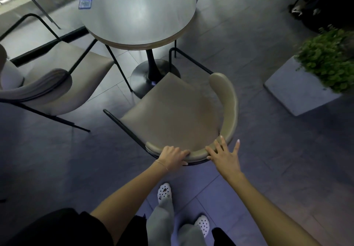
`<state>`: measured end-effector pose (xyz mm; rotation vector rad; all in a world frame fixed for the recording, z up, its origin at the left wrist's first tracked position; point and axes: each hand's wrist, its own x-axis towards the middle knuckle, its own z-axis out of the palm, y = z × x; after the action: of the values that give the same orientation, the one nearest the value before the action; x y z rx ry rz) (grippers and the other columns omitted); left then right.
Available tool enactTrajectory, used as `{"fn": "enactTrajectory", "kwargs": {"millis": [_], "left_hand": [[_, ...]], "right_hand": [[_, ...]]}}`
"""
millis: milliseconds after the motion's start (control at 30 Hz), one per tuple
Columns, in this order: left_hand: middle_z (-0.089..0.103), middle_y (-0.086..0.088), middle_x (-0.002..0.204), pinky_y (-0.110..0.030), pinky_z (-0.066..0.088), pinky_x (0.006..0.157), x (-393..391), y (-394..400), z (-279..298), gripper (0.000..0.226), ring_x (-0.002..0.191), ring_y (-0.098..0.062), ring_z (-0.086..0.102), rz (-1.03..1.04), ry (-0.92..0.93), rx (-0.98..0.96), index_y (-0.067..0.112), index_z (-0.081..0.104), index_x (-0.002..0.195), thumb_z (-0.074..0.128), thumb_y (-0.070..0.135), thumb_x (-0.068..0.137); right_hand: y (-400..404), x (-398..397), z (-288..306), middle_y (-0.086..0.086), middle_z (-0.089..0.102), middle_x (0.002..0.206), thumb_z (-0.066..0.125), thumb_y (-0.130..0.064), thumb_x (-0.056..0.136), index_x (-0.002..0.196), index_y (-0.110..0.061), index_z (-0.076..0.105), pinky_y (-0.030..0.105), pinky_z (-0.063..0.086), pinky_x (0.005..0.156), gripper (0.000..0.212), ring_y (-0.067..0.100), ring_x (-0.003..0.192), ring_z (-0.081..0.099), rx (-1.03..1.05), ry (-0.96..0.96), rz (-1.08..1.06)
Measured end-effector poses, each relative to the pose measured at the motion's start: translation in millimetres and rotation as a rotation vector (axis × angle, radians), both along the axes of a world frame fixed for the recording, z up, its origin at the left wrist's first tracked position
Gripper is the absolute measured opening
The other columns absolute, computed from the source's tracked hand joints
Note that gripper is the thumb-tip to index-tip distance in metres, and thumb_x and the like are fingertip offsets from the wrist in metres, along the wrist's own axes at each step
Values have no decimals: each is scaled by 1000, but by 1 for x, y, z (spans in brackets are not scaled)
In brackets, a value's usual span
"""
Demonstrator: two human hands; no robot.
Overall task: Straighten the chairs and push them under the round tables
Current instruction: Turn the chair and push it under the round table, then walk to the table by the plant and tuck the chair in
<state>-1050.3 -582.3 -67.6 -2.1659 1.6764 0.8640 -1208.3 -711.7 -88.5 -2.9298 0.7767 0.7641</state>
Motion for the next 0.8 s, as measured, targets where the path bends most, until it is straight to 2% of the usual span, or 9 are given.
{"fn": "enactTrajectory", "kwargs": {"millis": [67, 133, 167, 267, 367, 433, 600, 800], "left_hand": [[60, -12, 127, -41, 48, 86, 0, -3, 3, 48, 117, -37, 58, 31, 27, 39, 22, 41, 137, 49, 40, 93], [59, -11, 129, -43, 47, 90, -1, -6, 7, 45, 119, -35, 56, 69, 74, 84, 22, 44, 135, 50, 37, 93], [58, -11, 130, -44, 46, 92, 0, -8, 9, 43, 120, -35, 55, 88, 106, 108, 21, 46, 134, 51, 35, 93], [54, -14, 134, -45, 44, 99, 5, -17, 17, 43, 124, -35, 52, 156, 194, 145, 20, 46, 134, 50, 34, 93], [45, -14, 144, -45, 40, 107, 13, -30, 24, 61, 132, -34, 45, 228, 230, 87, 23, 29, 147, 47, 43, 92], [40, -13, 147, -48, 38, 108, 19, -47, 27, 69, 133, -34, 42, 257, 222, 21, 22, 18, 150, 47, 46, 92], [32, -16, 150, -51, 36, 108, 23, -112, 50, 76, 134, -38, 38, 341, 232, -105, 22, 6, 152, 47, 46, 93], [29, -15, 151, -47, 35, 110, 7, -216, 73, 74, 135, -36, 36, 459, 229, -214, 22, 4, 153, 46, 41, 94]], "right_hand": [[2, 3, 13, 18, 55, 136, 54, -38, 87, 122, -27, 60, 68, -26, 98, 38, 37, 139, 35, 47, 31, -42], [-1, 7, 21, 14, 32, 153, 38, -38, 96, 137, -29, 42, 72, -17, 102, 42, 32, 148, 10, 77, 55, -41], [-1, 10, 25, 12, 27, 155, 36, -39, 97, 139, -29, 39, 72, -11, 105, 43, 30, 149, 5, 91, 50, -45], [-5, 25, 38, 8, 41, 146, 48, -36, 93, 133, -27, 48, 67, 2, 111, 41, 28, 146, 15, 216, 27, -167], [-16, 38, 53, 6, 52, 137, 55, -33, 89, 133, -25, 49, 54, 20, 113, 44, 25, 135, 38, 359, -97, -309], [-30, 42, 63, 3, 51, 137, 57, -35, 87, 134, -25, 48, 45, 29, 109, 48, 22, 132, 41, 365, -185, -320], [-94, 38, 85, 5, 48, 139, 60, -34, 86, 135, -25, 45, 51, 24, 113, 52, 25, 133, 39, 382, -271, -438], [-214, 22, 108, 10, 47, 140, 56, -34, 89, 135, -20, 45, 50, 30, 111, 49, 29, 133, 40, 380, -274, -420]]}}
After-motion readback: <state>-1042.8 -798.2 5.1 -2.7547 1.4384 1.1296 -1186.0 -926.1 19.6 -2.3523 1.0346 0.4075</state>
